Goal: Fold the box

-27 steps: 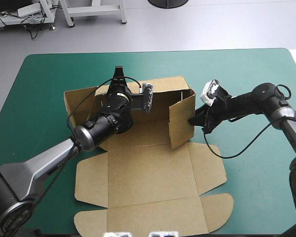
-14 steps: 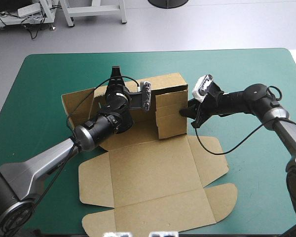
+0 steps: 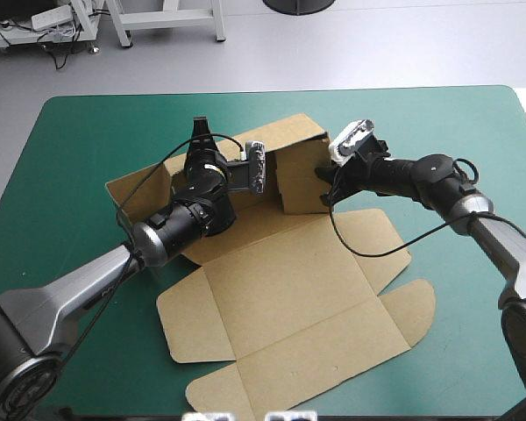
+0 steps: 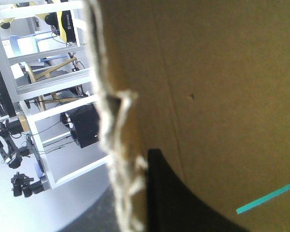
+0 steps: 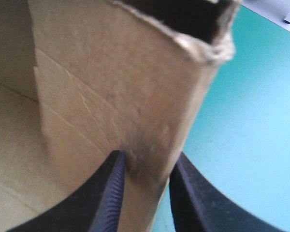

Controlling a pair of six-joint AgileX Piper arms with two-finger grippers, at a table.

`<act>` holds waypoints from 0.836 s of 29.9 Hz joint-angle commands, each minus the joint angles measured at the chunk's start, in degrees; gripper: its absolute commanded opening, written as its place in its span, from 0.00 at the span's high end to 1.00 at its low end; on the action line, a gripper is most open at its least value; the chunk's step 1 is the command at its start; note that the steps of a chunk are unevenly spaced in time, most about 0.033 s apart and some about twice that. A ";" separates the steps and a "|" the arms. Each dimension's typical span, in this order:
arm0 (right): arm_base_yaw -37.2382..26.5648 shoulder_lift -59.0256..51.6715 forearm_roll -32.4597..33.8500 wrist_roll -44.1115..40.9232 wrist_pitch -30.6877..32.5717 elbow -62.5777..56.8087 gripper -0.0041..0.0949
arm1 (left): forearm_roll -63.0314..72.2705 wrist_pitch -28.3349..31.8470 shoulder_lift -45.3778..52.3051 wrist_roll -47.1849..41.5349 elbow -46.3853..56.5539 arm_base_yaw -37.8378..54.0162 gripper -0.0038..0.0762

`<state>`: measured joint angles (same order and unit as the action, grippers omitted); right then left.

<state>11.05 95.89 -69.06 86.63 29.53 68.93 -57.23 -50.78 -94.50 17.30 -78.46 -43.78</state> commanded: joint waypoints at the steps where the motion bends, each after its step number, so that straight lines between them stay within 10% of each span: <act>1: 0.29 -2.44 -5.61 0.45 -3.75 1.93 0.77 | 0.51 3.63 2.13 0.50 -1.44 -0.78 0.96; 7: 0.29 -2.44 -5.61 1.33 -3.61 1.93 0.97 | 1.48 5.89 2.13 0.50 -1.44 -0.78 0.96; 15: 0.29 -2.44 -5.70 -1.11 -3.11 1.93 0.97 | 2.42 6.41 1.26 0.03 -1.44 -0.78 0.95; 25: 0.29 -2.44 -4.83 -5.34 -2.25 1.93 0.97 | 2.29 10.66 0.64 -1.51 -1.44 -0.78 0.42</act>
<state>11.27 96.00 -72.51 82.48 25.75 69.05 -55.00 -45.69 -96.01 17.35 -78.51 -43.85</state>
